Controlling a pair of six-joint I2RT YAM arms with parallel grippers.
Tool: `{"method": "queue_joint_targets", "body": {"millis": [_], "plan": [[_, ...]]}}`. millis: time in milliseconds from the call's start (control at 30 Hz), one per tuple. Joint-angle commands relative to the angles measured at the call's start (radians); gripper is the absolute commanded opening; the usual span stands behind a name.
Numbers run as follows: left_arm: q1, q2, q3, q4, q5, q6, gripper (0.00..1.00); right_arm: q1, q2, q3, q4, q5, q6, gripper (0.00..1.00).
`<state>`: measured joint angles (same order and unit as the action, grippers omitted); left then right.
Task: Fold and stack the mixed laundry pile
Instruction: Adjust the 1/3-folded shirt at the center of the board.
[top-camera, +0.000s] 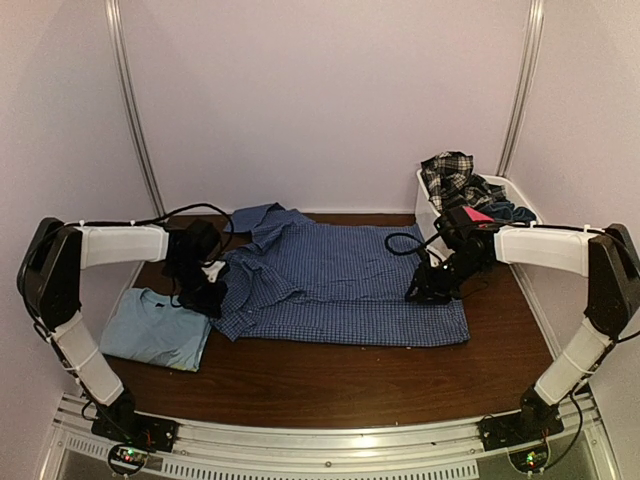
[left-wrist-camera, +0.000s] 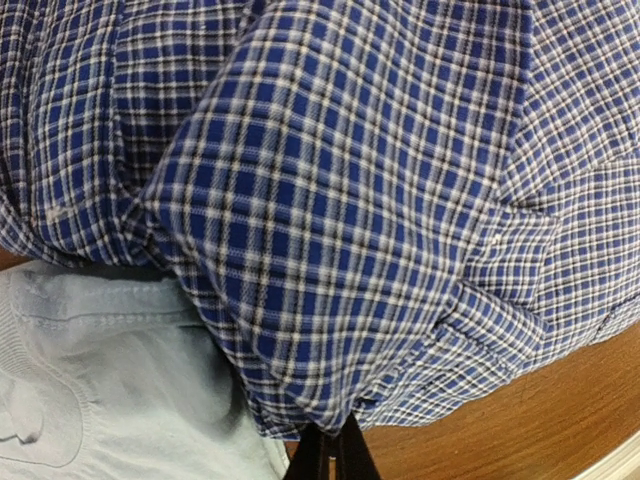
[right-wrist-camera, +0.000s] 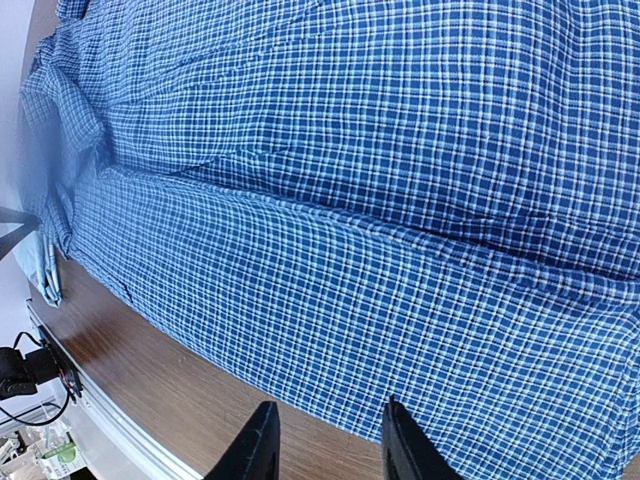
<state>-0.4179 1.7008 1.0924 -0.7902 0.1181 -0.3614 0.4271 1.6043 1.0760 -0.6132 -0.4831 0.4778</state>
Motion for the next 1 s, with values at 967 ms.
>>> {"method": "queue_joint_targets", "body": {"millis": [967], "plan": [[-0.102,0.472,0.886,0.343,0.499,-0.144,0.00,0.004,0.151,0.261,0.236,-0.162,0.088,0.39]]}}
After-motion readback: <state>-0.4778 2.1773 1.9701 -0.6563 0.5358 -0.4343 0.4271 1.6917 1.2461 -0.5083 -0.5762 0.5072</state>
